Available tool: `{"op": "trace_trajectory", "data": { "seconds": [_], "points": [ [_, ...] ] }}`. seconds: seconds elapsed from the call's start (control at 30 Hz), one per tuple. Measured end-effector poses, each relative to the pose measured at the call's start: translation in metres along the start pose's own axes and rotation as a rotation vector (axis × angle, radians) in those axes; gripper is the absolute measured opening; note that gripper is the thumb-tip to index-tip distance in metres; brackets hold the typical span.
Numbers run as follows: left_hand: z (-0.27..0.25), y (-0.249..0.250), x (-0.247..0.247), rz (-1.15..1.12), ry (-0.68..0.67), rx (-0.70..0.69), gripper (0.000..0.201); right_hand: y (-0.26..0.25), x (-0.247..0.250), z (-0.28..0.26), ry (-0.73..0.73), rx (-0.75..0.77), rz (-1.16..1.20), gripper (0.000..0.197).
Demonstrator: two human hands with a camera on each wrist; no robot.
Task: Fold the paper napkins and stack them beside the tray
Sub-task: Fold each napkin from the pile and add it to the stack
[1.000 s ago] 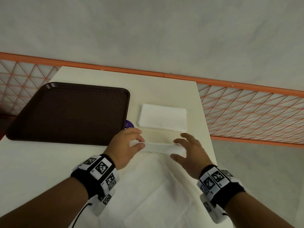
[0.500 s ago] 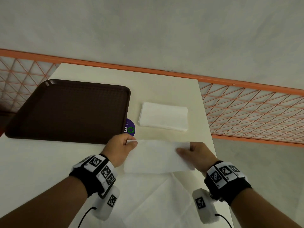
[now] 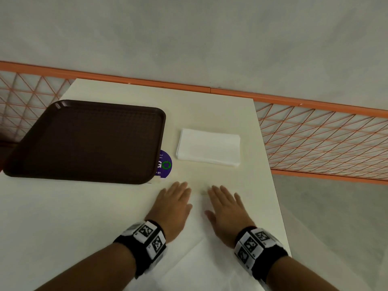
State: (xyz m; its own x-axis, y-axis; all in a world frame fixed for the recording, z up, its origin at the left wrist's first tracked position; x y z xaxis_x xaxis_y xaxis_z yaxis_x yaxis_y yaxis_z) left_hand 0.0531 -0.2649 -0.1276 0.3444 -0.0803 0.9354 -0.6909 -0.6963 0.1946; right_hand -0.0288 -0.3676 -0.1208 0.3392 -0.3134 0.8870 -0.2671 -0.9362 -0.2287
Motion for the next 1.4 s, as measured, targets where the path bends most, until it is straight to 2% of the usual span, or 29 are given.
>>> {"op": "trace_trajectory", "data": {
  "seconds": [0.07, 0.1, 0.13, 0.2, 0.27, 0.33, 0.5, 0.6, 0.67, 0.73, 0.83, 0.87, 1.07, 1.2, 1.27, 1.33, 1.4],
  "points": [
    [-0.007, 0.013, -0.023, 0.071, -0.097, -0.049, 0.084, -0.010, -0.022, 0.002, -0.066, 0.071, -0.016, 0.085],
    [-0.009, 0.013, -0.033, 0.090, -0.128, -0.044, 0.088, -0.009, -0.030, 0.003, -0.073, 0.087, -0.030, 0.085],
    [-0.011, 0.011, -0.037, 0.096, -0.125, -0.036, 0.087, -0.007, -0.037, 0.003, -0.066, 0.096, -0.045, 0.080],
    [-0.014, 0.004, -0.038, 0.127, -0.087, -0.031, 0.072, 0.001, -0.043, 0.001, -0.049, 0.081, -0.057, 0.074],
    [-0.015, -0.008, -0.047, 0.165, -0.133, -0.025, 0.063, 0.012, -0.048, -0.004, -0.071, 0.027, -0.062, 0.076],
    [-0.014, -0.020, -0.052, 0.189, -0.144, -0.037, 0.063, 0.020, -0.049, -0.013, -0.077, -0.020, -0.056, 0.080],
    [-0.016, -0.040, -0.039, 0.199, -0.138, 0.011, 0.077, 0.037, -0.050, -0.026, -0.081, -0.083, -0.025, 0.096],
    [-0.016, -0.037, -0.040, 0.192, -0.216, 0.000, 0.095, 0.038, -0.049, -0.025, -0.096, -0.079, -0.038, 0.094],
    [-0.017, -0.034, -0.036, 0.174, -0.226, 0.024, 0.100, 0.037, -0.045, -0.024, -0.098, -0.081, -0.047, 0.096],
    [-0.016, -0.032, -0.026, 0.182, -0.214, 0.070, 0.083, 0.037, -0.036, -0.024, -0.060, -0.088, -0.044, 0.093],
    [-0.006, -0.023, 0.001, 0.128, -0.129, 0.109, 0.062, 0.035, -0.010, -0.016, 0.032, -0.080, -0.060, 0.064],
    [-0.002, -0.021, 0.005, 0.106, -0.137, 0.129, 0.057, 0.034, -0.003, -0.011, 0.035, -0.080, -0.051, 0.061],
    [0.013, -0.021, 0.008, 0.014, -0.293, 0.269, 0.050, 0.038, 0.011, 0.015, -0.121, -0.123, 0.020, 0.057],
    [0.012, -0.017, 0.007, 0.000, -0.281, 0.260, 0.042, 0.042, 0.009, 0.018, -0.141, -0.136, 0.140, 0.037],
    [0.006, -0.014, 0.009, -0.086, -0.258, 0.240, 0.033, 0.041, 0.008, 0.015, -0.123, -0.098, 0.201, 0.024],
    [-0.002, -0.017, 0.008, -0.271, -0.249, 0.249, 0.019, 0.042, 0.008, 0.009, -0.090, -0.061, 0.303, 0.017],
    [-0.008, -0.025, 0.008, -0.493, -0.240, 0.260, 0.009, 0.049, 0.009, 0.001, -0.050, -0.052, 0.464, 0.019]
  ]
}}
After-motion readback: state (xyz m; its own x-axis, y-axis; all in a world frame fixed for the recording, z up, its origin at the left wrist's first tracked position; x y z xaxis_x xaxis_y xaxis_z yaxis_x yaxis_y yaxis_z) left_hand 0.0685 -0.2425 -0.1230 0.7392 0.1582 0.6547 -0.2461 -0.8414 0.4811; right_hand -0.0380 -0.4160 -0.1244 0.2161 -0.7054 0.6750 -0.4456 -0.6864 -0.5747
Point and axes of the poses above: each hand's wrist, its own z-axis towards the middle knuckle, its own x-axis out of the back of the hand, y = z × x, the point moved 9 cm from there along z, towards the middle knuckle, and after that the axes turned 6 degrees about x, right-handed, at the moved point
